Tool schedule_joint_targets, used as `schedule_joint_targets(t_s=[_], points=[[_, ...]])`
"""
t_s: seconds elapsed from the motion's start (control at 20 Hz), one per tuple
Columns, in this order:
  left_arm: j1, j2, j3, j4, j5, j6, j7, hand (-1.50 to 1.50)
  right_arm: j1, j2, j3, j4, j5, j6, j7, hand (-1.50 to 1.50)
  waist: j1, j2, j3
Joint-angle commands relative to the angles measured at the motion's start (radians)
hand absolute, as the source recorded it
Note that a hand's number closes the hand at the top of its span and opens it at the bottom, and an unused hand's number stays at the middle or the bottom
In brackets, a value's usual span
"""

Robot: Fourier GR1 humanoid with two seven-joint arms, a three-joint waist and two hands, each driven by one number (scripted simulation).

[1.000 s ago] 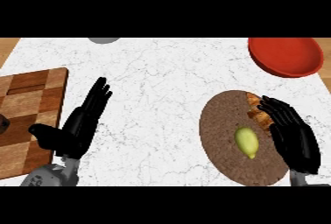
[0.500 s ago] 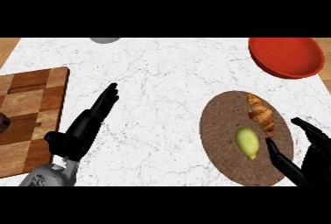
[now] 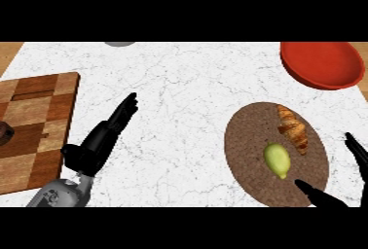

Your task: Pick the lemon from the placemat and place it in the bowl

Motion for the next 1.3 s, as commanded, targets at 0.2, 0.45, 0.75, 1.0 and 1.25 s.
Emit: schedule_joint_targets(t_s=[0.2, 0.45, 0.75, 1.0, 1.25], points=[[0.007, -0.006, 0.011, 0.021, -0.006, -0.003, -0.016, 0.0, 0.178, -0.274, 0.085, -0.162, 0.243, 0.191, 0.455, -1.5, 0.007, 0.004, -0.006], [-0.005, 0.007, 0.017, 0.014, -0.002, -0.029, 0.012, 0.0, 0.179, -0.33, 0.162, -0.432, 0.284, 0.376, 0.807, -1.5, 0.01, 0.0, -0.002], [-0.015, -0.033, 0.023, 0.012, -0.008, -0.05, 0.02, 0.0, 0.062, -0.256, 0.301, -0.614, 0.398, 0.517, 1.191, -1.5, 0.017, 0.0, 0.003], [0.017, -0.066, 0.048, 0.007, -0.05, -0.068, 0.012, 0.0, -0.045, -0.119, 0.402, -0.542, 0.534, 0.555, 1.272, -1.5, 0.015, -0.001, 0.005], [0.11, -0.038, 0.07, -0.095, -0.089, -0.091, 0.019, 0.0, -0.056, -0.081, 0.382, -0.482, 0.62, 0.534, 1.209, -1.5, 0.017, -0.003, 0.005]])
